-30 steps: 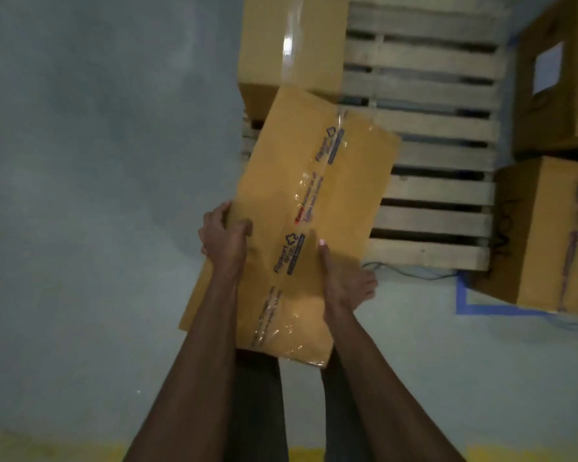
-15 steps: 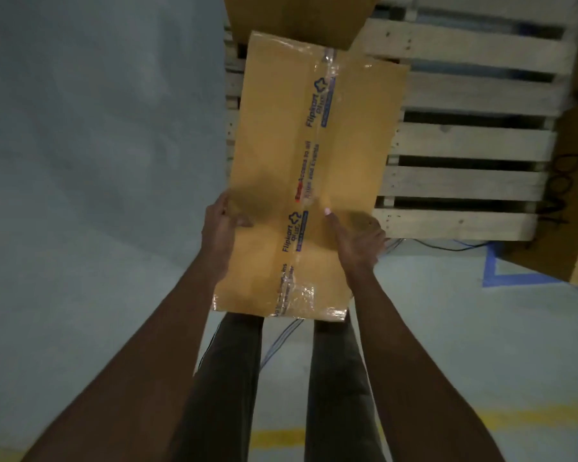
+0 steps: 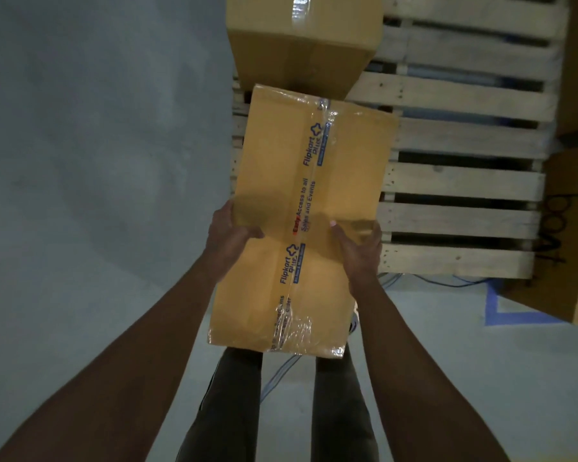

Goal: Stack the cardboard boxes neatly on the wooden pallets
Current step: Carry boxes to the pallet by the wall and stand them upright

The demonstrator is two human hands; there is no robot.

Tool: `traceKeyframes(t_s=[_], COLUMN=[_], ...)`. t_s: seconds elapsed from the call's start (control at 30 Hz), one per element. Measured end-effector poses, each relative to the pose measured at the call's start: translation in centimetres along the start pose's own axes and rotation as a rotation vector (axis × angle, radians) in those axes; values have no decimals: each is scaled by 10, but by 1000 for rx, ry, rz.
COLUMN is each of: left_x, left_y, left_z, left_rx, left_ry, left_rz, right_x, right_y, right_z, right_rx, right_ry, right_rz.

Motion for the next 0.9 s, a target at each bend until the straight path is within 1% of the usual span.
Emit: traceKeyframes(t_s=[0.07,0.1,0.2,0.33,0.47,0.67,0.8,0.9], left_x=[-5,-8,-3,-8,1,22,35,47], left_y=[-4,-5,-4,-2,3,9,10,2], left_z=[-3,-2,11,11,5,-7,-23,-33], left_rx=[31,38,88,118,171,235,222,129], left_ry=[-16,4,38,60,49,30,8,4], left_rz=[-31,-31,-7,-17,-2,1,36,107], right_x=[2,3,0,-11,-38,-73,-92,-96], right_y=[0,1,5,11,14,5,0,-10], right_z=[-5,-6,-7,-6,-15,-25,-31,-37], right_rx=[3,6,8,20,41,12,-5,-51], right_ry=[-76,-96,-114,-92,-21,14,27,24], right_rz=[-65,-77,-82,-34,17,-15,-56,-105])
Point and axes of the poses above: each hand's wrist, its own z-axis away from the middle knuckle, its own y-axis out of the back of the hand, x = y × z, the point moved 10 cm from there along -z, towards the middle knuckle, and after that the axes turned 14 degrees about x, right-handed, at the moved point
